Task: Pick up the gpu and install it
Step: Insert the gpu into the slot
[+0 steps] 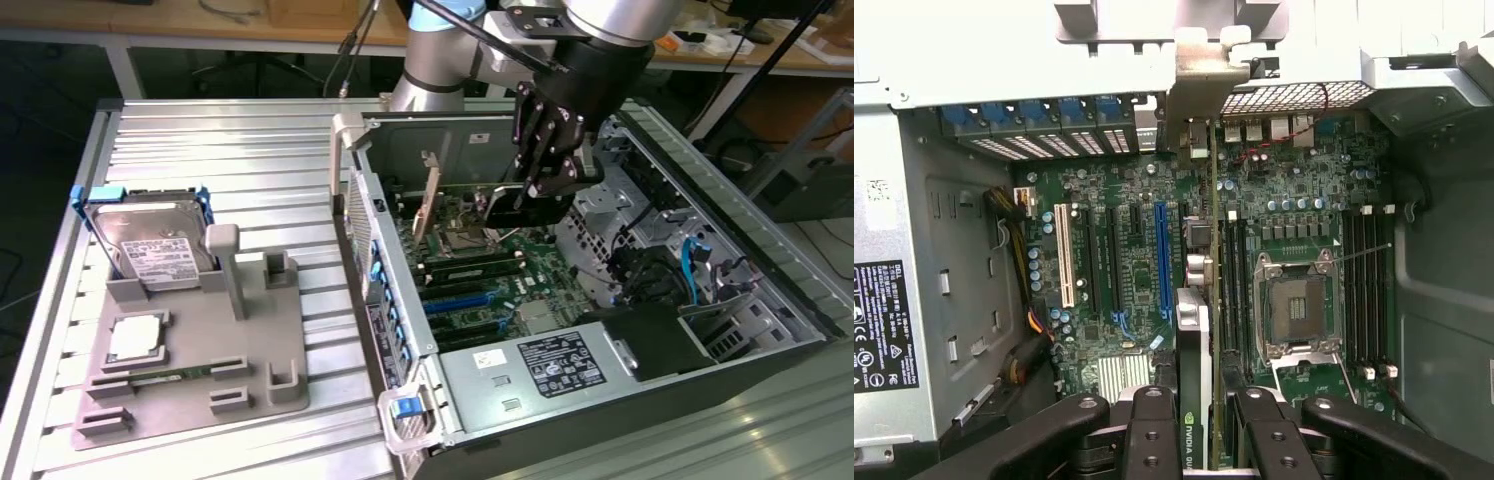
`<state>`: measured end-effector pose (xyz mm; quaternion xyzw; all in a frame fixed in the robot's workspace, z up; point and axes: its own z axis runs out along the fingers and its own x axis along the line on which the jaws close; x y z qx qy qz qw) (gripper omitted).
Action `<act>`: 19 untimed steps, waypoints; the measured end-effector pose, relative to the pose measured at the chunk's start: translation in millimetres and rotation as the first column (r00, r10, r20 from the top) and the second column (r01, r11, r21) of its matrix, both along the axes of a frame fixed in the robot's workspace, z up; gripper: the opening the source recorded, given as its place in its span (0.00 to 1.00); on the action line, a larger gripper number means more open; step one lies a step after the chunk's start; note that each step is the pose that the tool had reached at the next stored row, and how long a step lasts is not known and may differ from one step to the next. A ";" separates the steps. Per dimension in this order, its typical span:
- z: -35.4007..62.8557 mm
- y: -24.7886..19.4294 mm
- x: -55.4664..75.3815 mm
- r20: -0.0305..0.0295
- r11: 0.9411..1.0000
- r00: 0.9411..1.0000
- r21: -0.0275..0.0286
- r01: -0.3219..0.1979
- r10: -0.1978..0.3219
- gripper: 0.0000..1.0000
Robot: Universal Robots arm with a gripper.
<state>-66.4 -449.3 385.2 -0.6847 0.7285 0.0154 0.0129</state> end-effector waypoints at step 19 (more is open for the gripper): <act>-24.0 -9.6 0.1 0.000 1.000 1.000 0.000 0.000 0.000 0.27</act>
